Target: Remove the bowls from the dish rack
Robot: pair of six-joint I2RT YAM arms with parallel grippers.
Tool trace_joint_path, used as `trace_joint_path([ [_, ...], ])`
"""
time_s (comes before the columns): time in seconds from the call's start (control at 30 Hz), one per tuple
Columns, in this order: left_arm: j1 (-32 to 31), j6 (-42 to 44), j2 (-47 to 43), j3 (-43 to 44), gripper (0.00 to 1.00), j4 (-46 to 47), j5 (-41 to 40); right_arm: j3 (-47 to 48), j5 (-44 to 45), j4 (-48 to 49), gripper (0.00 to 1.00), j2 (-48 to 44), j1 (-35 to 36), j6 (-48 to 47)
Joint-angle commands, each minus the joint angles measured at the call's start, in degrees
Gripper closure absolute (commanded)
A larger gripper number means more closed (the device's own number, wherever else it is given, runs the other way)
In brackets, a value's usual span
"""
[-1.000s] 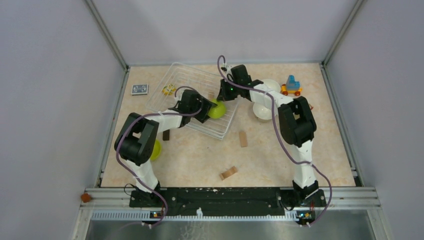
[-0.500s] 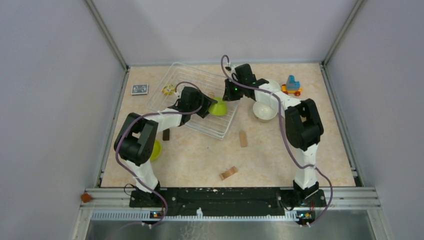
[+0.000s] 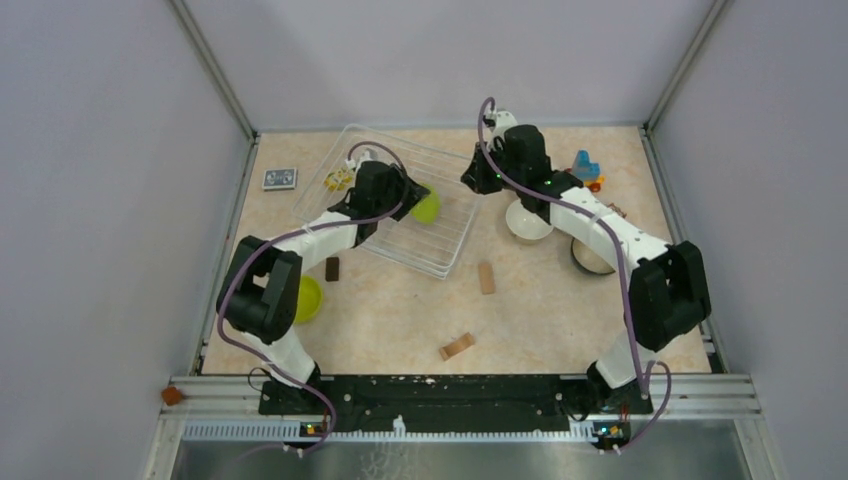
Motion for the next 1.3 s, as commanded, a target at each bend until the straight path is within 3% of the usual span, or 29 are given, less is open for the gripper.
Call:
trace_joint_path([
  [0.0,0.1,8.3,-5.4,5.5,0.74,-1.4,-1.6,-4.2,1.7,7.0,0.90,-5.9,0.2,2.2],
  [0.23,-0.7,18.0,-9.0,8.3,0.74,-11.3,-9.7,-13.1,2.5,12.9,0.90,-13.5,0.2,4.0],
  [0.4,-1.2,22.4,-7.7,11.0,0.72,-17.4,-10.2,-15.3,3.3,12.6,0.89,-15.8,0.2,3.7],
  [0.73,-1.6,31.6,-1.2,16.5,0.47,-22.4,-8.6,-17.1,2.9,12.2,0.89,-17.8,0.2,3.7],
  [0.9,-1.6,29.7,2.3,17.6,0.31,-23.0,-4.2,-17.9,3.3,12.1,0.89,-18.3,0.1,3.5],
  [1.03,-1.6,28.2,4.9,18.1,0.31,-22.7,-1.0,-18.1,3.5,12.0,0.89,-18.4,0.1,3.3],
  [1.27,-1.6,28.0,9.0,19.7,0.45,-23.4,0.7,-18.3,3.8,11.8,0.89,-18.9,0.2,3.0],
])
